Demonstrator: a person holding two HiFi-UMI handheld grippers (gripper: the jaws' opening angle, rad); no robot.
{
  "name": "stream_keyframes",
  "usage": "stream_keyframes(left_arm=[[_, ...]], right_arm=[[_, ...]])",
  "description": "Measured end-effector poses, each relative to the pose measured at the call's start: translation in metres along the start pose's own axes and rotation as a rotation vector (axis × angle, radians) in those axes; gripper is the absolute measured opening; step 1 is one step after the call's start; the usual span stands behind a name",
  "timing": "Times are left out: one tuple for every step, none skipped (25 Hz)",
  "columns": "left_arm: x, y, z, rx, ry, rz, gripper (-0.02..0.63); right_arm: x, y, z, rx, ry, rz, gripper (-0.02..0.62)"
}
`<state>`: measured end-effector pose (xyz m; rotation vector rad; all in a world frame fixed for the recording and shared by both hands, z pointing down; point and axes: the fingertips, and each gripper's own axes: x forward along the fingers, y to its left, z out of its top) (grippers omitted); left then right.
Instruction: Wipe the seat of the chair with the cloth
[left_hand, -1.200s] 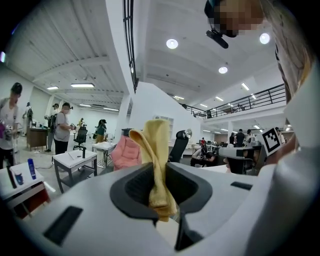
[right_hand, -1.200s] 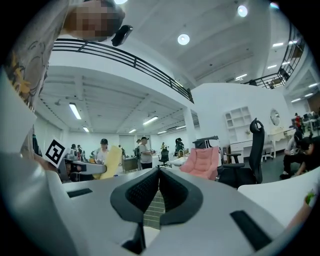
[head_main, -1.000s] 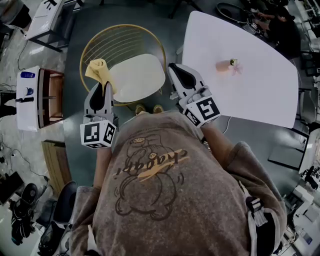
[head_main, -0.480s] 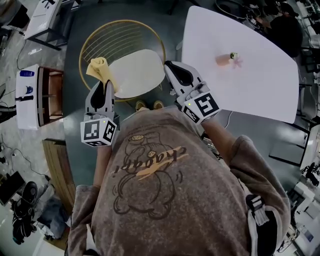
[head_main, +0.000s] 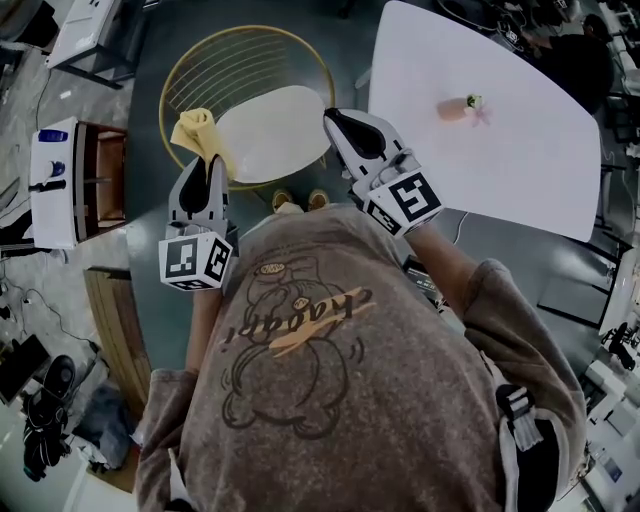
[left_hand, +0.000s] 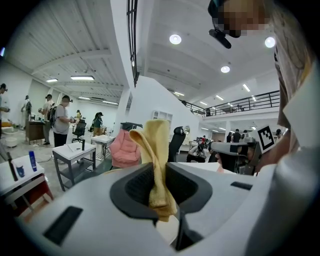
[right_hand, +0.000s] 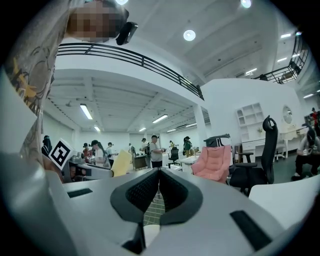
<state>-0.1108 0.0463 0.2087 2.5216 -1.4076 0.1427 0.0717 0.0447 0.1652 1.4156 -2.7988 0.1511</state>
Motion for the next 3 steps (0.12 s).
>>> stream_keyframes(left_arm=[[-0.0015, 0.0018, -0.0006, -0.001, 0.000, 0.003, 0.075], [-0.0030, 0.0036, -0.0012, -0.001, 0.000, 0.006, 0.075], [-0.0044, 0.0055, -0.0018, -0.001, 0.001, 0.008, 0.075]], right_arm=[[0.0013, 0.0016, -0.0007, -0.001, 0.000, 0.003, 0.028], [0.0026, 0.0032, -0.0015, -0.002, 0.000, 0.007, 0.028], [0.0039, 0.0047, -0.0022, -0.002, 0.001, 0.010, 0.026]])
